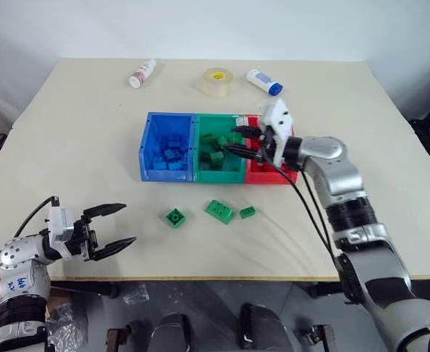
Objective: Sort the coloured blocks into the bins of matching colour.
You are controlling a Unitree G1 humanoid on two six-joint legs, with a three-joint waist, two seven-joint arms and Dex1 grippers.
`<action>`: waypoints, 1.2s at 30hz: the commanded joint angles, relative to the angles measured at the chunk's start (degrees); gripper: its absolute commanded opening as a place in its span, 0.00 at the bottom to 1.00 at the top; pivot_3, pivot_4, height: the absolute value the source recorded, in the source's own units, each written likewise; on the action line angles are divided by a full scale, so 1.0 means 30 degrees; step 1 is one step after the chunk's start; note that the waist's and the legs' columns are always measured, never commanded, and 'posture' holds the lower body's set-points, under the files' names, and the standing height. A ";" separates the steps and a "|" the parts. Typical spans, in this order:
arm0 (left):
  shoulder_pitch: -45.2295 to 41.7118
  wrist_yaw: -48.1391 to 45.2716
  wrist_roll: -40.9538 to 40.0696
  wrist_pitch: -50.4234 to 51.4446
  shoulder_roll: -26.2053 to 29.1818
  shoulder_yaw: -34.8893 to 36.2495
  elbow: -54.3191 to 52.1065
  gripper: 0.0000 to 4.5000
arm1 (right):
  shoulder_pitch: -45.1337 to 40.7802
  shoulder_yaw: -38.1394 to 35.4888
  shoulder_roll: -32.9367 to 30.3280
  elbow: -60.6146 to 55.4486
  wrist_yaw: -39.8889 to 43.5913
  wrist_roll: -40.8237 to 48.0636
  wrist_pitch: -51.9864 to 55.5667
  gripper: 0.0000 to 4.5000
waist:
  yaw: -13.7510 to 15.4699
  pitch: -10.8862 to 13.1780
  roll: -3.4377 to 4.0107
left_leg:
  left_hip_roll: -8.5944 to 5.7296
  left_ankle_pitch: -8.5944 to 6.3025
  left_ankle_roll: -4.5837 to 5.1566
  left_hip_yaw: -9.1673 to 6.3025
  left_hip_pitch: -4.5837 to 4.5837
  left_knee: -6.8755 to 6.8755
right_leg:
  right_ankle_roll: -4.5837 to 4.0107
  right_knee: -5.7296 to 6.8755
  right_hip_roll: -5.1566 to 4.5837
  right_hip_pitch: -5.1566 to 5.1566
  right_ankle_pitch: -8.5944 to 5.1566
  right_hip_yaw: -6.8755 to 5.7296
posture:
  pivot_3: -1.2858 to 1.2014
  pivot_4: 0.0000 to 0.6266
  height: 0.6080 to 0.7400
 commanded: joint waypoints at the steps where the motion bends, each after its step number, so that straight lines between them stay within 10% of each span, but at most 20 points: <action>1: 0.0075 0.0080 -0.0072 -0.0152 -0.0149 -0.0054 -0.0825 1.00 | -0.1063 -0.0292 0.0513 0.1888 -0.0819 -0.0538 -0.1826 0.81 | -0.0009 0.0000 0.0000 | 0.0001 0.0000 0.0000 0.0001 0.0001 -0.0001 | 0.0000 0.0000 0.0001 0.0000 0.0000 -0.0001 | 0.52 0.24 1.00; 4: 0.0176 0.0108 -0.0130 -0.0064 -0.0222 -0.0116 -0.1103 1.00 | -0.0892 -0.0405 0.0471 0.1766 -0.0334 -0.0403 -0.2150 0.99 | -0.0063 0.0001 0.0001 | 0.0001 0.0000 0.0000 0.0003 0.0000 -0.0001 | 0.0000 -0.0002 0.0000 0.0000 0.0000 0.0004 | 0.52 0.24 1.00; 24: -0.0113 -0.0375 -0.0075 0.0104 -0.0196 -0.0387 -0.0512 1.00 | 1.5065 -0.5404 -1.0854 -1.3010 0.7390 0.5545 0.4106 0.99 | 0.0276 0.0000 -0.0001 | 0.0006 -0.0047 0.0011 0.0004 0.0010 0.0029 | 0.0005 -0.0028 0.0000 0.0015 0.0001 0.0011 | 0.52 0.24 1.00; 36: -0.0367 -0.0359 -0.0029 0.0163 -0.0573 -0.0793 -0.0810 1.00 | 1.2728 -0.1945 -0.7732 -1.2837 0.4912 0.4110 0.4136 0.99 | 0.0268 0.0000 -0.0001 | 0.0011 -0.0047 0.0011 0.0008 0.0024 0.0044 | 0.0005 -0.0015 0.0000 0.0019 0.0001 0.0022 | 0.52 0.24 1.00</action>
